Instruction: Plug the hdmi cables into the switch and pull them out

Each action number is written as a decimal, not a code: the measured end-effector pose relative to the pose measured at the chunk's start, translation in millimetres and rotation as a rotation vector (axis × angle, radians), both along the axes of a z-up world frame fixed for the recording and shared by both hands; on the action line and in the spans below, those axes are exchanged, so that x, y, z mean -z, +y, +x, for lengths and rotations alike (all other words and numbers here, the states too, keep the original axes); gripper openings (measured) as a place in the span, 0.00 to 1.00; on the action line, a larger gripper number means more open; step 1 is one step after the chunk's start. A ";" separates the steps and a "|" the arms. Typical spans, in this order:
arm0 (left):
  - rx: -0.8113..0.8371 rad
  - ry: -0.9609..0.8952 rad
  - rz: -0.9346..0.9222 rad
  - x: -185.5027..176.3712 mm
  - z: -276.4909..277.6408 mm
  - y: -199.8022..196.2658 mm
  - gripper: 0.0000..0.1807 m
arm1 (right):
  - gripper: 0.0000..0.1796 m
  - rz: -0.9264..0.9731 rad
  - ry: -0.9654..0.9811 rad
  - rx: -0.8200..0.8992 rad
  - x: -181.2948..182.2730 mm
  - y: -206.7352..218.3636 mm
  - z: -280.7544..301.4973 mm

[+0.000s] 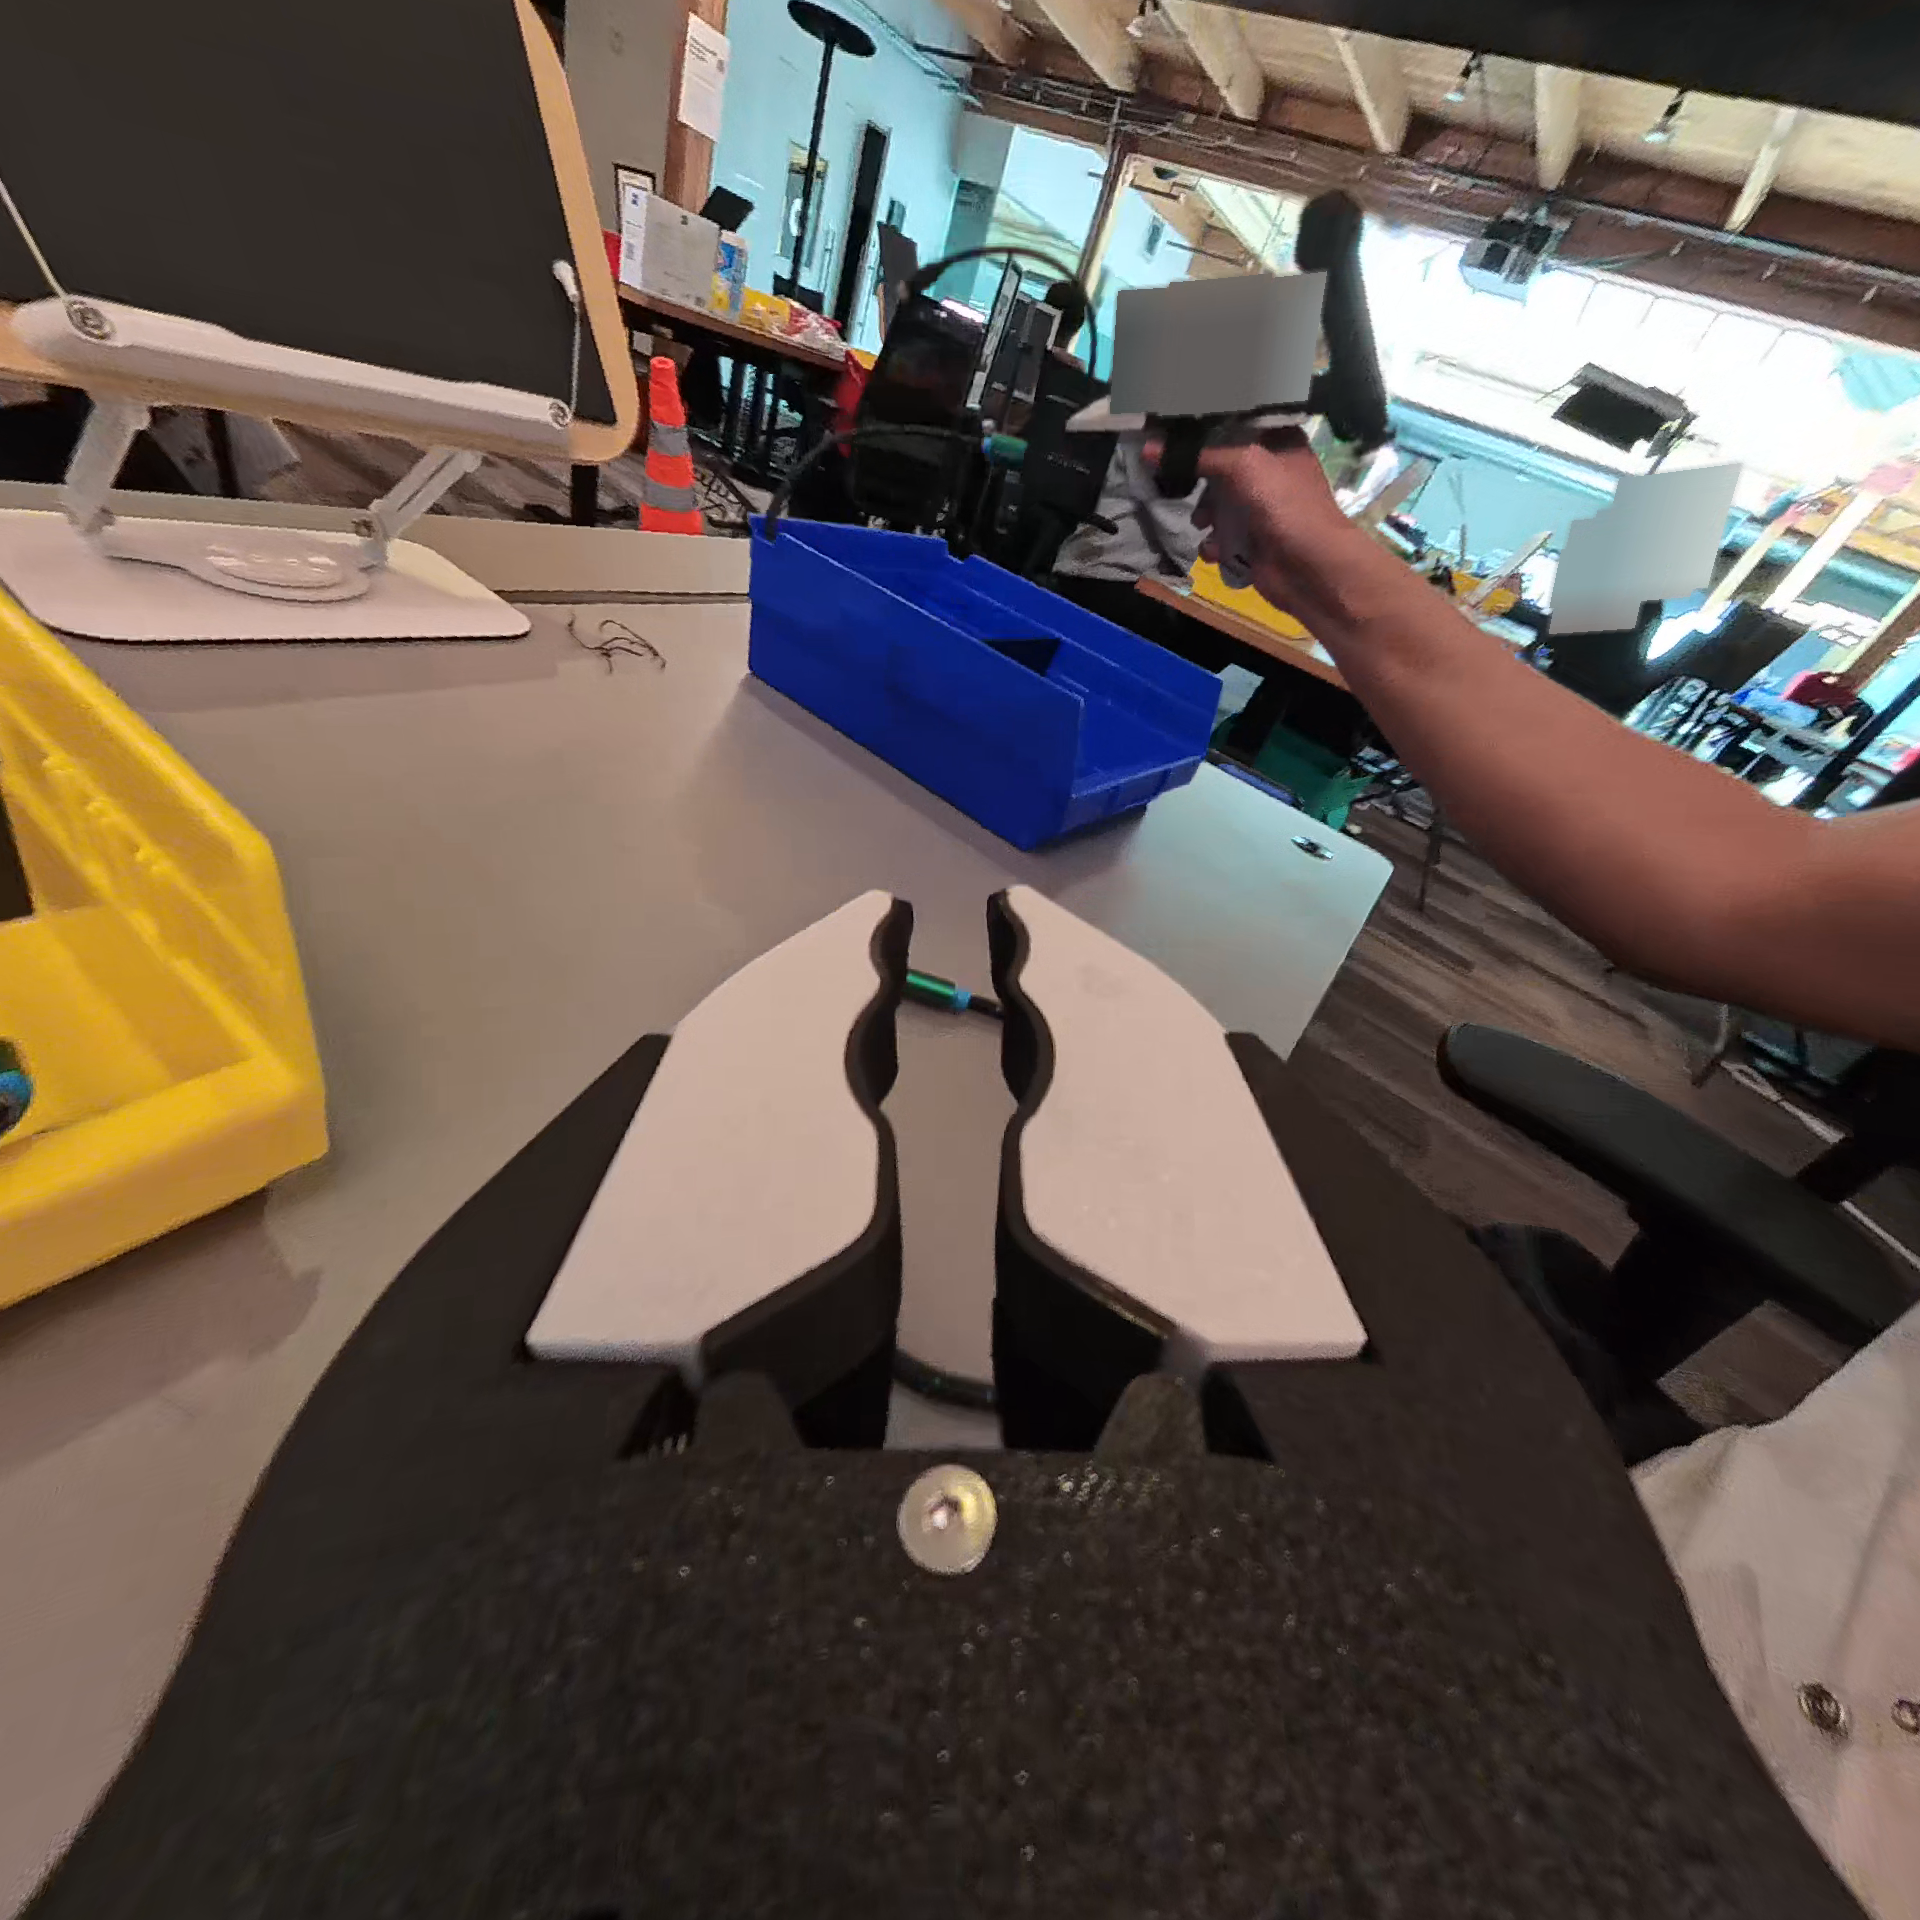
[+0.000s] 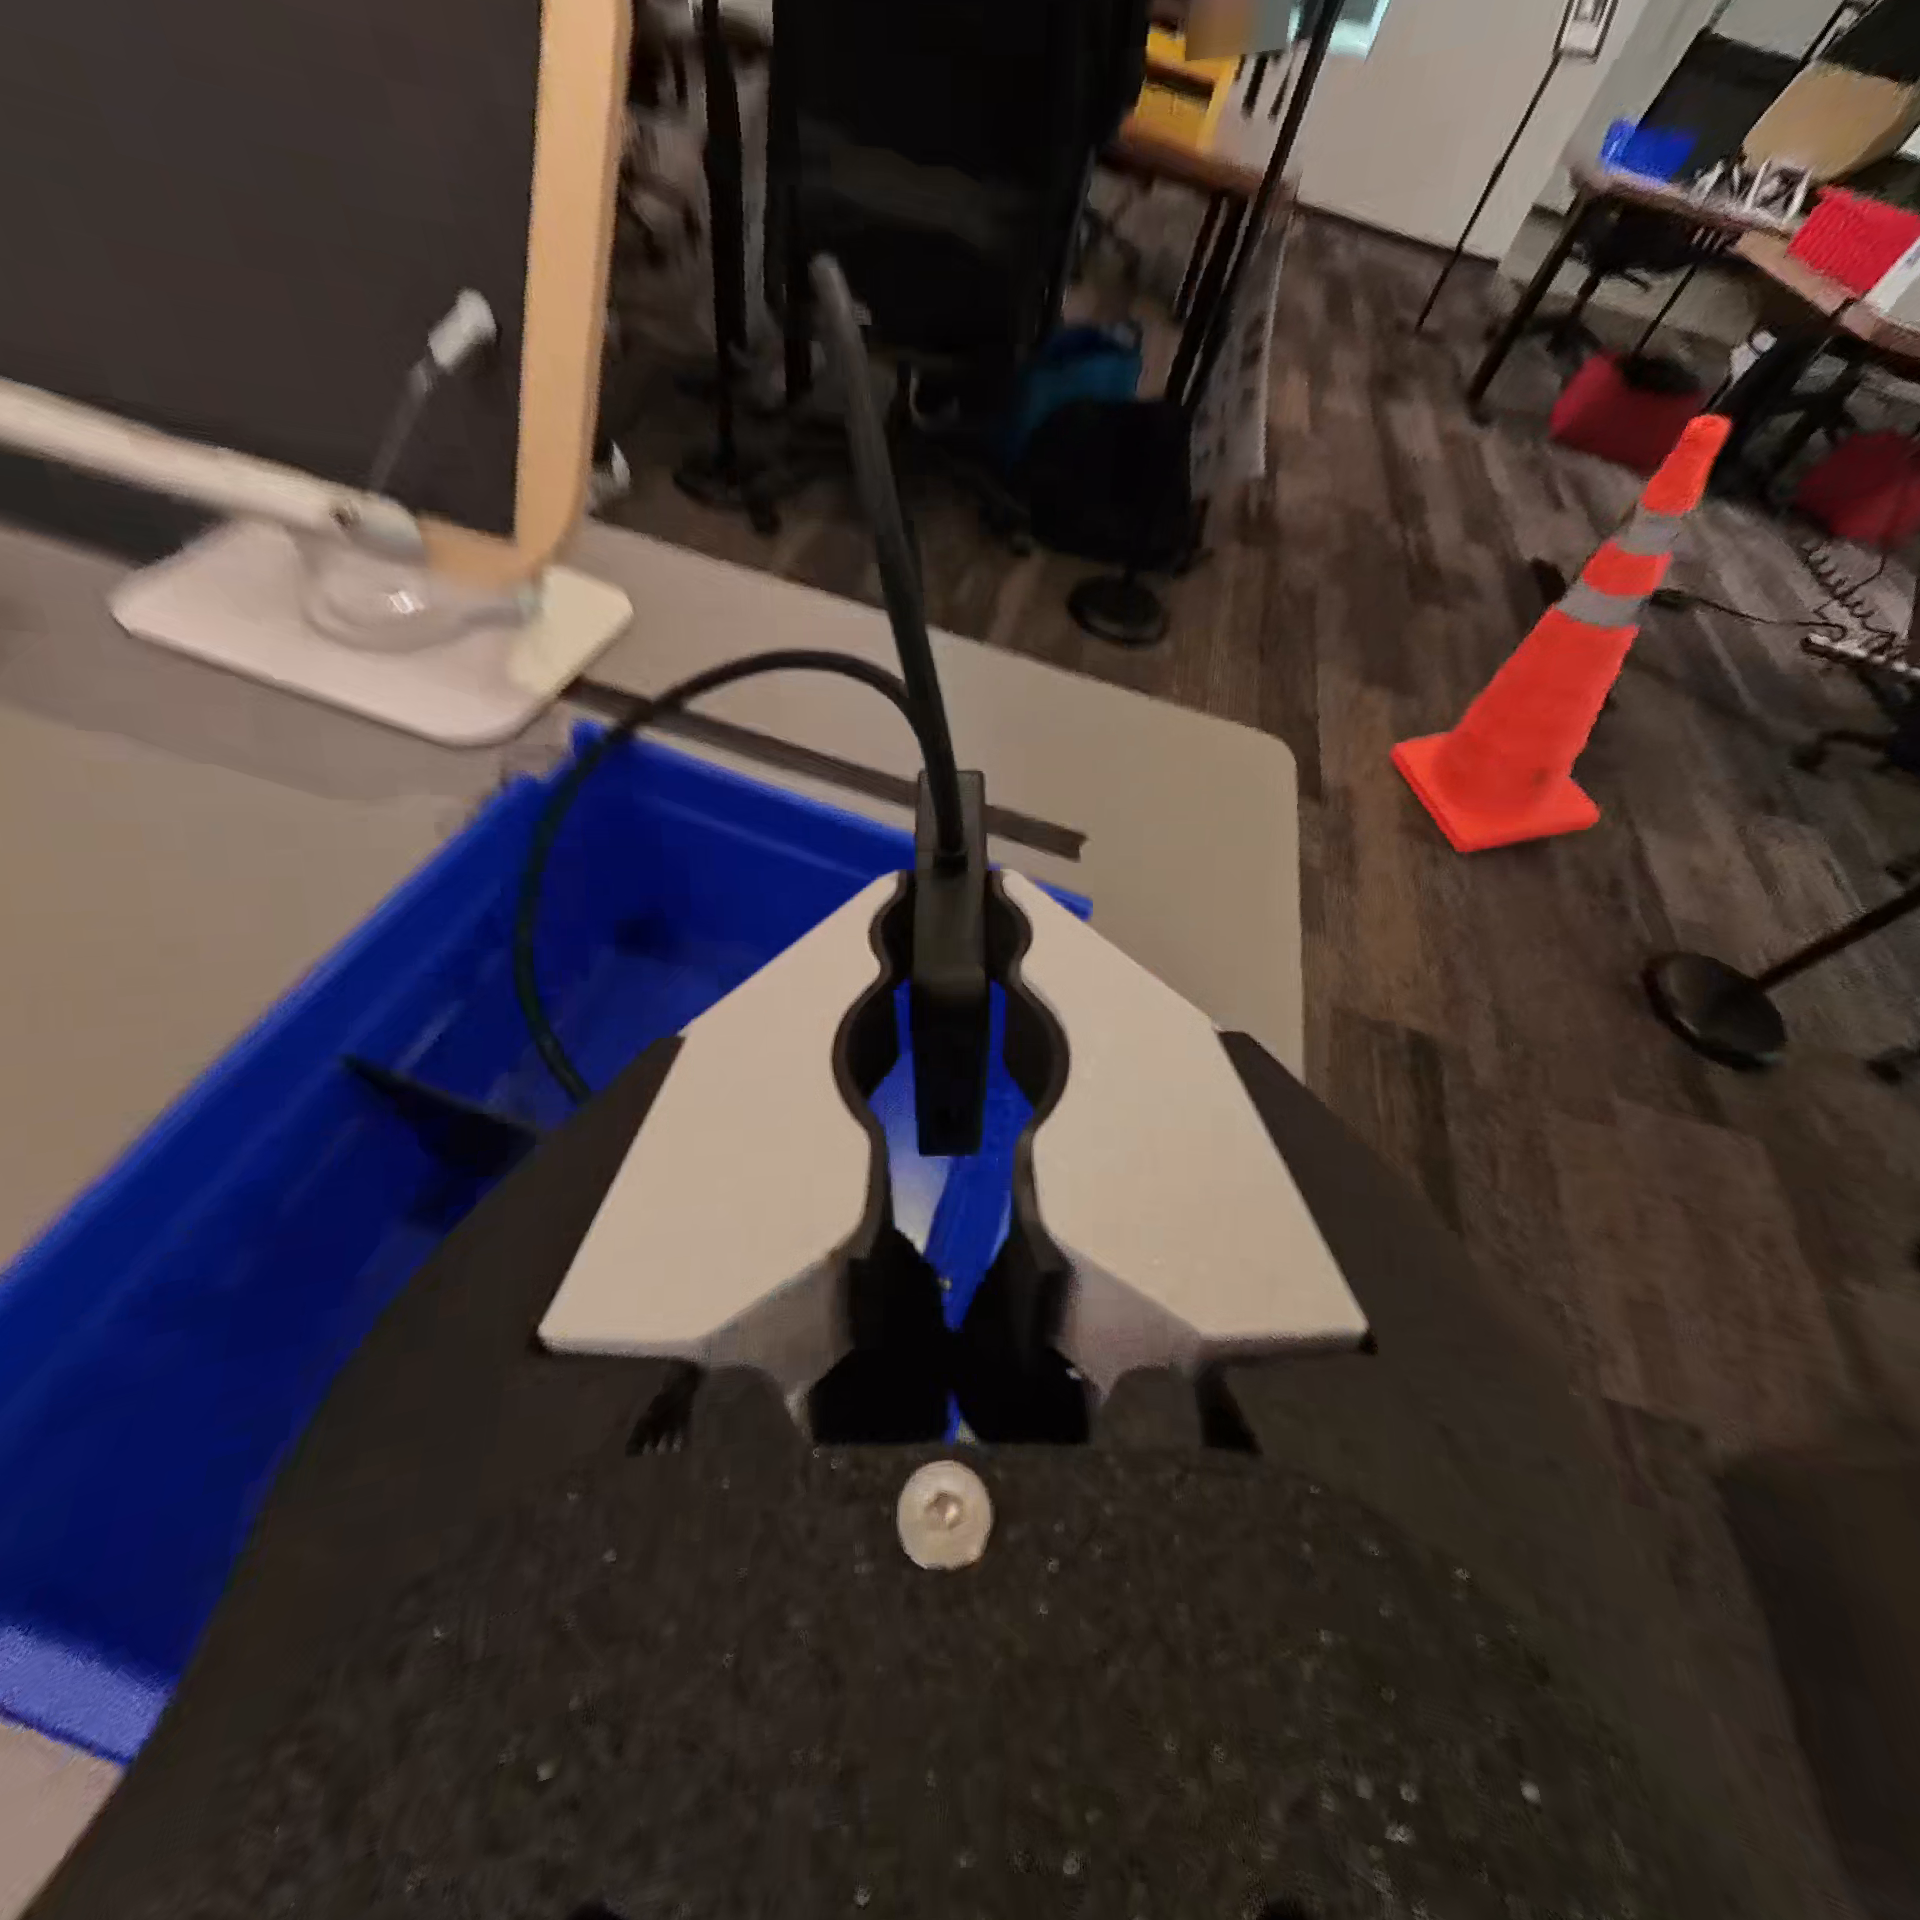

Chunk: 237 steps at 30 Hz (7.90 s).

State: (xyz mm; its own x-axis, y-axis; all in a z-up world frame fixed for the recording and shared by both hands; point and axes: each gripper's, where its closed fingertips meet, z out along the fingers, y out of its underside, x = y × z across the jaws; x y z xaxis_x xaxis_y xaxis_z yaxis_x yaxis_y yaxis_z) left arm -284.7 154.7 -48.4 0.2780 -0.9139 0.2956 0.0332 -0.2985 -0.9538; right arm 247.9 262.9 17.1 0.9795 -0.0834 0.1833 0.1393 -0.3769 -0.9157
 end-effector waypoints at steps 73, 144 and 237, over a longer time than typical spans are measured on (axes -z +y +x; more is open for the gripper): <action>-0.532 0.784 0.396 -37.2 -88.4 174.3 0.00 | 0.22 -0.061 0.469 -0.514 145.4 -120.1 -296.9; 0.212 0.388 0.853 -73.9 72.7 23.1 0.06 | 0.15 0.067 0.283 -0.504 96.8 -100.4 -305.9; -0.389 1.006 1.483 -135.3 78.6 69.9 0.24 | 0.41 0.237 0.555 -1.061 -79.0 -53.4 -432.3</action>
State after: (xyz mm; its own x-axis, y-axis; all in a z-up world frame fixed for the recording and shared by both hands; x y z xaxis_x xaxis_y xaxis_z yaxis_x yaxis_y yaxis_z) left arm -206.1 224.7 86.9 0.0541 -0.0845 -0.9950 -0.7983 0.5949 -0.0939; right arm -184.4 209.5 96.2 0.5222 0.8307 -0.1931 -0.1557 -0.1298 -0.9792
